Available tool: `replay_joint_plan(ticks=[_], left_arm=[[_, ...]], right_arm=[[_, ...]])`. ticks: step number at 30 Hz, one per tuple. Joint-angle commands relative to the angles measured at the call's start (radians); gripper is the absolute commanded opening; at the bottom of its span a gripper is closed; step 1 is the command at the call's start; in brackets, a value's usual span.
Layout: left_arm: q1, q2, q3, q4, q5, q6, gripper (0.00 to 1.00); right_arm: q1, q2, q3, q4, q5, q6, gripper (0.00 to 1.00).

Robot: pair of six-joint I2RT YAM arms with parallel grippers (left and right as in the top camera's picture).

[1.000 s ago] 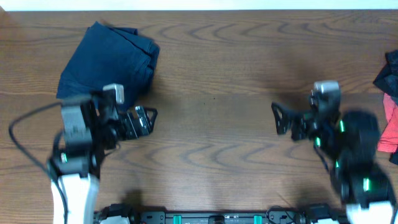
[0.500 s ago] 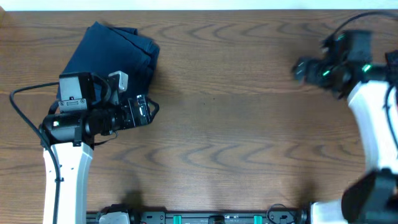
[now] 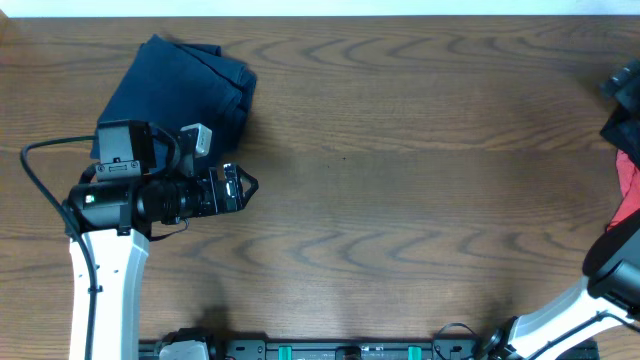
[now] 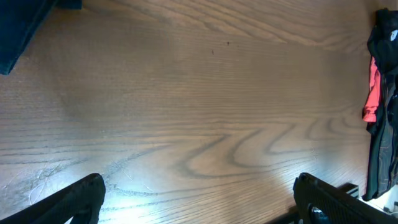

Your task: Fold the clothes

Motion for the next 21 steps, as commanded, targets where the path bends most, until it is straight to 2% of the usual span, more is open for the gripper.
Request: replay_joint_plan(ticks=[1,5,8,13,17,20,21], left_arm=[[-0.025,-0.007,0.02,-0.005,0.014,0.024,0.98],[-0.086,-0.006,0.02,-0.004,0.005,0.024,0.98],[-0.144,-0.006,0.02,-0.004,-0.054,0.024,0.98],[-0.231,-0.002,0.02,0.001,-0.135,0.024,0.98],[-0.284,0.014,0.019,0.019,-0.171,0.024,0.98],[-0.309,0.027,0.018,0.032,-0.171,0.024,0.98],[-0.314,0.031,0.018,0.035,-0.171,0.024,0.98]], right_arm=[[-0.066,0.069,0.016,-0.002,0.127,0.014,0.99],[-0.143,0.142,0.016,0.007,0.141,0.015,0.99],[-0.195,0.187,0.016,0.027,0.134,0.014,0.99],[-0.251,0.235,0.016,0.084,-0.011,0.014,0.96],[-0.262,0.266,0.016,0.134,-0.129,0.015,0.79],[-0.256,0.286,0.016,0.157,-0.146,0.023,0.73],[-0.254,0.292,0.016,0.162,-0.148,0.025,0.68]])
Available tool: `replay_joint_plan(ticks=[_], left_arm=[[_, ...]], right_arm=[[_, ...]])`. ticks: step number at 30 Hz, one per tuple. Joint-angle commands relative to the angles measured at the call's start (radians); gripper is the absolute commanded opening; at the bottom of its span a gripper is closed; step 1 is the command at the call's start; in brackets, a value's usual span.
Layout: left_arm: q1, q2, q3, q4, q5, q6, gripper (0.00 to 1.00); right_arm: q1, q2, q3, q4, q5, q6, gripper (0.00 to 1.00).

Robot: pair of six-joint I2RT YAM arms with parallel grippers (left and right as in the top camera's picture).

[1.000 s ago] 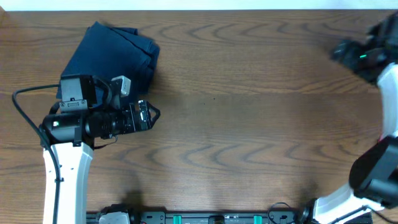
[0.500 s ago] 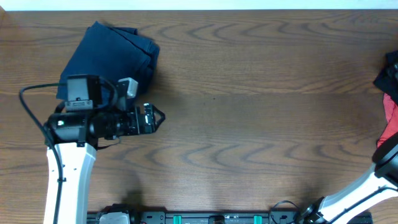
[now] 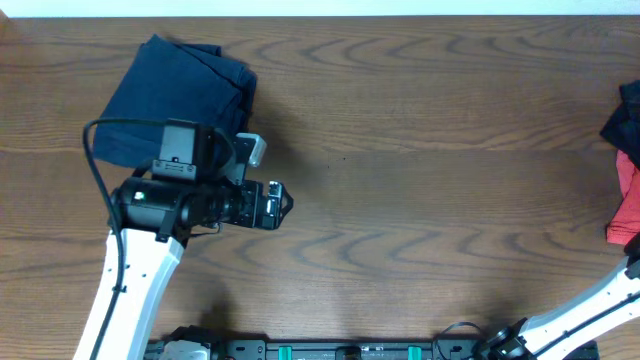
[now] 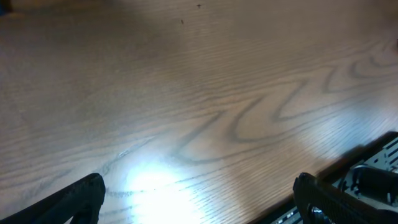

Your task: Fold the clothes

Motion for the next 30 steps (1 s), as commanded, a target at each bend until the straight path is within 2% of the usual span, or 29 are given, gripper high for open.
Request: replay_joint_plan(ticks=[1,3,5,6,8,15,20,26,30], left_arm=[[-0.021,0.024,0.018,0.01,-0.029,0.009,0.98],[-0.027,0.034,0.018,0.019,-0.029,0.009,0.98],[-0.031,0.043,0.018,0.024,-0.028,0.009,0.98],[-0.031,0.048,0.018,0.024,-0.029,0.009,0.98],[-0.03,0.057,0.018,0.023,-0.028,0.008,0.99],[-0.03,0.064,0.019,0.023,-0.019,0.006,1.0],[-0.029,0.046,0.027,0.022,-0.013,0.006,0.98],[-0.026,-0.003,0.052,-0.002,-0.029,0.005,0.98],[-0.026,-0.049,0.076,-0.086,-0.094,0.006,0.98]], right_arm=[[0.013,0.036,0.015,0.011,-0.066,0.017,0.62],[0.019,0.052,0.015,0.018,-0.065,0.017,0.54],[0.021,0.067,0.015,0.025,-0.065,0.017,0.54],[0.021,0.071,0.015,0.027,-0.065,0.017,0.47],[0.02,0.072,0.016,0.023,-0.069,0.017,0.01],[0.024,-0.05,0.032,0.017,-0.269,0.018,0.01],[0.08,-0.183,0.032,0.013,-0.448,0.053,0.01],[0.256,-0.284,0.032,-0.053,-0.476,0.058,0.01],[0.434,-0.298,0.032,-0.102,-0.472,0.057,0.01]])
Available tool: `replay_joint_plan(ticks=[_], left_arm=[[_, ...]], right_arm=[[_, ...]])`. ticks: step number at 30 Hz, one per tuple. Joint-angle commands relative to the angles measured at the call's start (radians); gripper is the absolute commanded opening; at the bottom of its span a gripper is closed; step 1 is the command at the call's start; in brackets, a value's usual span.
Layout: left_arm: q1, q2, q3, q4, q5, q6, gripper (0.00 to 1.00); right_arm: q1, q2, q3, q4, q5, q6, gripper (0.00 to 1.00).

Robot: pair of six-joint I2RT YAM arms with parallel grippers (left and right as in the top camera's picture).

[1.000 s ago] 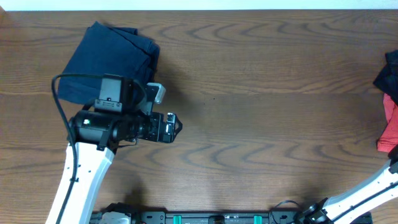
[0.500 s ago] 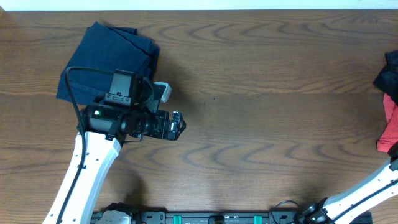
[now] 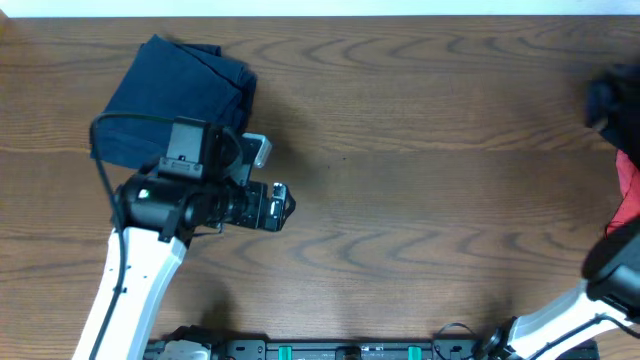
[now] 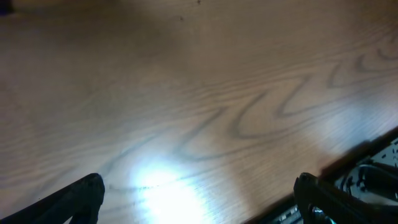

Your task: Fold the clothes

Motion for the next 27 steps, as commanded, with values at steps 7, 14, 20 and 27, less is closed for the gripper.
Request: replay_joint_plan(ticks=[7,14,20,27], left_arm=[[0.0,-0.131,0.054,-0.129,-0.214,0.005,0.98],[0.0,-0.212,0.054,-0.168,-0.348,-0.007,0.99],[0.0,-0.257,0.054,-0.183,-0.415,-0.022,0.99],[0.0,-0.249,0.053,-0.173,-0.385,-0.033,0.98]], right_arm=[[0.471,0.005,0.0,-0.107,0.064,0.003,0.01],[0.866,0.005,-0.003,-0.195,0.262,-0.003,0.01],[1.128,0.005,-0.003,-0.276,0.473,-0.01,0.04],[1.169,0.005,-0.003,-0.314,0.674,0.017,0.69]])
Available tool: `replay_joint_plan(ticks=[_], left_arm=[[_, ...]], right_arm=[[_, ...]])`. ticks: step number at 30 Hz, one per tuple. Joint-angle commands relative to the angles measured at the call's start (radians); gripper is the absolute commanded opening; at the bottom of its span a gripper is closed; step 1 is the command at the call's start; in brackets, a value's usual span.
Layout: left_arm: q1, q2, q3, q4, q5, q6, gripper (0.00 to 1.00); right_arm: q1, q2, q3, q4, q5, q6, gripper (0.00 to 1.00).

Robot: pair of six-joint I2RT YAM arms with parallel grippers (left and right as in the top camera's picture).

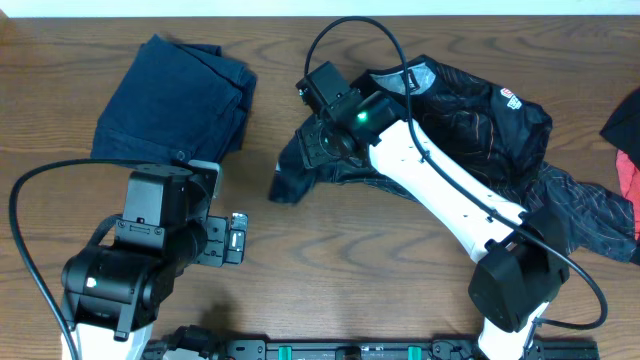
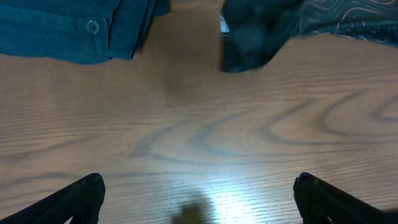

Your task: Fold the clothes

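A folded blue garment (image 1: 170, 95) lies at the far left of the table; its buttoned edge (image 2: 62, 31) shows in the left wrist view. A black patterned garment (image 1: 460, 120) sprawls unfolded across the middle and right. My right gripper (image 1: 322, 145) is at its left end, and the cloth bunches up around the fingers. A dark corner of that garment (image 2: 252, 40) hangs into the left wrist view. My left gripper (image 1: 237, 243) is open over bare wood near the front left, with its fingertips (image 2: 74, 199) wide apart and nothing between them.
More clothes in red and black (image 1: 625, 150) lie at the right edge. The right arm (image 1: 450, 220) stretches diagonally from the front right across the table. A black rail (image 1: 340, 350) runs along the front edge.
The black garment, then only a dark blur at the right edge, now lies across the middle with my right gripper at its left end. My left gripper has drawn back toward the front left.
At first my left gripper stood open beside the folded blue garment, and the right arm was at the pile on the far right. The left gripper then sat nearer the centre. Dark cloth showed at the right edge; now it lies spread mid-table.
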Motion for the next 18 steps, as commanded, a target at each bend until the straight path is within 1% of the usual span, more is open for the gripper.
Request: replay_joint_plan(ticks=[1,3,6,11,14,18], left_arm=[[0.0,0.015,0.024,0.005,0.018,-0.016,0.98],[0.0,0.039,0.024,0.005,0.055,-0.015,0.98],[-0.002,0.093,0.022,0.006,0.124,-0.015,0.98],[-0.005,0.225,0.006,0.045,0.222,-0.015,0.98],[-0.028,0.324,0.006,0.09,0.254,-0.014,0.98],[-0.09,0.48,0.006,0.171,0.254,-0.003,0.98]], right_arm=[[-0.069,0.002,-0.001,-0.004,0.158,0.016,0.71],[-0.138,0.002,-0.001,-0.003,0.158,0.017,0.71],[-0.28,0.002,-0.001,-0.001,0.148,0.039,0.71],[-0.53,0.002,-0.001,-0.001,0.035,0.033,0.67],[-0.647,0.002,-0.001,-0.051,-0.023,0.007,0.69],[-0.775,0.002,-0.001,-0.158,-0.042,0.007,0.7]])
